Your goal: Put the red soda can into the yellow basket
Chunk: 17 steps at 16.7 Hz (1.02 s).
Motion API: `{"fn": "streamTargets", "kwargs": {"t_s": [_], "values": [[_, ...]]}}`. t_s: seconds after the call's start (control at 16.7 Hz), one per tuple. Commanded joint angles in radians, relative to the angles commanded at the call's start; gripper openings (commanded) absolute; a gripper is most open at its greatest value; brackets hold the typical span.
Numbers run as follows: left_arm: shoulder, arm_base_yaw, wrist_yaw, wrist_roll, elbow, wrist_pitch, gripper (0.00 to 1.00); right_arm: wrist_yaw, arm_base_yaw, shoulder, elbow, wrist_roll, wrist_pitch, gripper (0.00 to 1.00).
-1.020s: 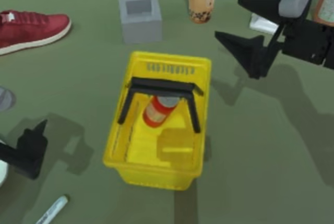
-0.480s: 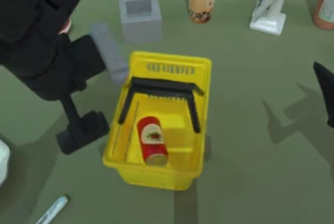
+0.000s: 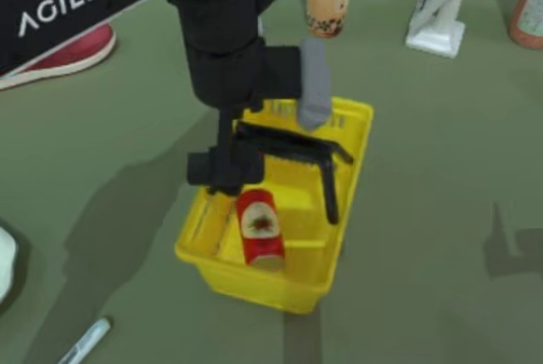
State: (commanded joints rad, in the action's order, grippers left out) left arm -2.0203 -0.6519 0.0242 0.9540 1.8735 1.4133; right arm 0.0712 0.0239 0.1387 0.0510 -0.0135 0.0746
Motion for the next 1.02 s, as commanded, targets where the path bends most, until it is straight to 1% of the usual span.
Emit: {"fn": "streamTargets", "kwargs": {"t_s": [0.12,0.24,0.6,0.9,1.02], "values": [[-0.067,-0.019,-0.013,0.039,0.083,0.025,1.0,-0.043,-0.008,-0.087,-0.032,0.008,-0.046,1.0],[-0.103,-0.029,-0.021,0.061,0.129,0.037,1.0,-0.067,-0.013,-0.132,-0.048,0.013,-0.071,1.0],[-0.107,-0.026,-0.021,0.064,0.131,0.033,1.0,-0.071,-0.014,-0.139,-0.051,0.013,-0.075,1.0],[-0.102,-0.029,-0.022,0.065,0.052,-0.039,1.0,-0.071,-0.014,-0.139,-0.051,0.013,-0.075,1.0],[-0.102,-0.029,-0.022,0.065,0.046,-0.045,1.0,-0.071,-0.014,-0.139,-0.051,0.013,-0.075,1.0]]}}
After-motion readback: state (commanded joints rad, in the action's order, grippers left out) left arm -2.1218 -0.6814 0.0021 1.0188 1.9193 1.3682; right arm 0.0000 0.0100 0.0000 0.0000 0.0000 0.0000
